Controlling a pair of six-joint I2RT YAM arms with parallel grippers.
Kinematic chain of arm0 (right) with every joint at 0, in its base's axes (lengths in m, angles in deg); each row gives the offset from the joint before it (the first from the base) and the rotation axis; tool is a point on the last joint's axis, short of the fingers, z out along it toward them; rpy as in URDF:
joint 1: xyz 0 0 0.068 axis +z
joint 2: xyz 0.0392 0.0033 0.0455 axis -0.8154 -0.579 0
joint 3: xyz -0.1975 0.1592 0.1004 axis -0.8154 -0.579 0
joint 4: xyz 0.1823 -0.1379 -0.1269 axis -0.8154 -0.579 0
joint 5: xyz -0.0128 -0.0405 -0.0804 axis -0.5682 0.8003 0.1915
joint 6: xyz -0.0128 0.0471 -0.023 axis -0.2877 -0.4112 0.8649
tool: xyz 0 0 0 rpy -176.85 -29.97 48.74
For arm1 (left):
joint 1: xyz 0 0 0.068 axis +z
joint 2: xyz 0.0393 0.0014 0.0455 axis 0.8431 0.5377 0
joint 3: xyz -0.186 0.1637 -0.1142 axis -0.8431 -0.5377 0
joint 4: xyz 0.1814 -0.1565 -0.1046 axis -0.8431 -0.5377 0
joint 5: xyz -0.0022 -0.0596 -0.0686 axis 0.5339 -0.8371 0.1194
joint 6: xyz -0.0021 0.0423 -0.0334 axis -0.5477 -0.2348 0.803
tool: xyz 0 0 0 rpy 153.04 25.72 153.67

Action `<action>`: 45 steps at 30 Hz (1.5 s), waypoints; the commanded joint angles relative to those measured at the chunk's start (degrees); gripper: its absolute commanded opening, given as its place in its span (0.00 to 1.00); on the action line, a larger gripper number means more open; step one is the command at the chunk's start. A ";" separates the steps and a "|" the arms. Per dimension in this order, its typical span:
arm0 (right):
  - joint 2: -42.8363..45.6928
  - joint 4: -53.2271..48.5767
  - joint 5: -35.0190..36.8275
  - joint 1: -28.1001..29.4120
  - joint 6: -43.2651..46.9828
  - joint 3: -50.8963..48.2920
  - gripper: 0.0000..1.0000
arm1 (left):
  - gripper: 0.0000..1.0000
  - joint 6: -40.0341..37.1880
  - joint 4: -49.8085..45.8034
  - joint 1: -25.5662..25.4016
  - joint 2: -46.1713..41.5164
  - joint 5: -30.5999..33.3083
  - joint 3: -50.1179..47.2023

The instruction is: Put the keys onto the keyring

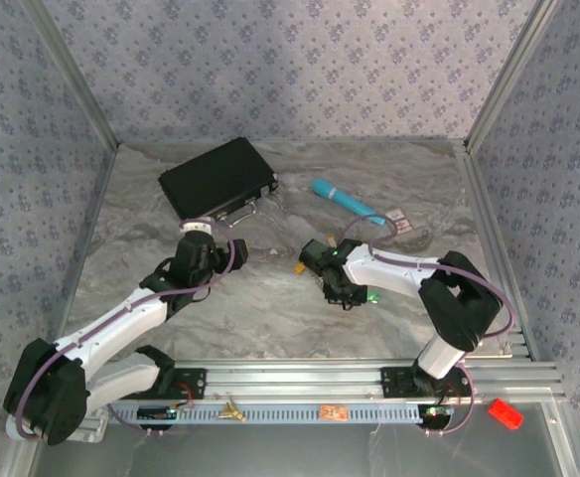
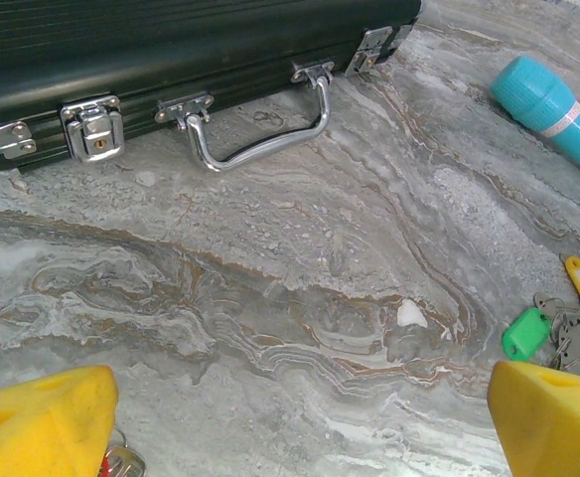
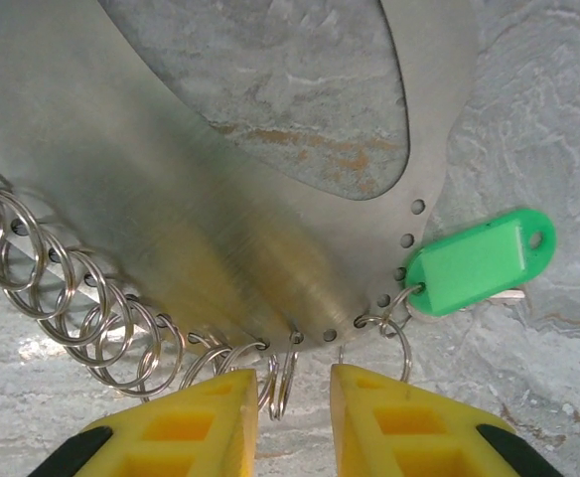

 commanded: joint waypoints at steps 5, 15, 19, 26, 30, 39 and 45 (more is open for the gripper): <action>-2.13 -2.30 -0.23 0.27 -0.83 1.83 0.22 | 0.95 0.59 0.15 -0.23 0.26 0.79 0.28; -3.22 -3.15 0.12 0.33 -0.95 2.14 0.19 | 0.95 0.74 0.28 -0.22 0.35 0.75 0.29; -3.68 -3.48 0.28 0.43 -0.92 2.36 0.17 | 0.95 0.75 0.21 -0.24 0.39 0.80 0.28; -3.96 -4.28 0.80 0.44 -0.87 2.66 0.14 | 0.95 0.76 0.21 -0.26 0.31 0.78 0.46; -4.14 -4.63 0.74 0.48 -0.81 2.90 0.09 | 0.95 0.85 0.11 -0.23 0.09 0.84 0.46; -3.15 -6.13 2.24 1.48 1.35 4.38 0.00 | 0.95 0.76 -0.40 -0.23 -0.35 1.22 0.81; 2.90 -4.31 11.52 6.52 6.39 3.97 0.00 | 0.95 -0.09 -1.03 -0.33 -0.87 1.44 1.67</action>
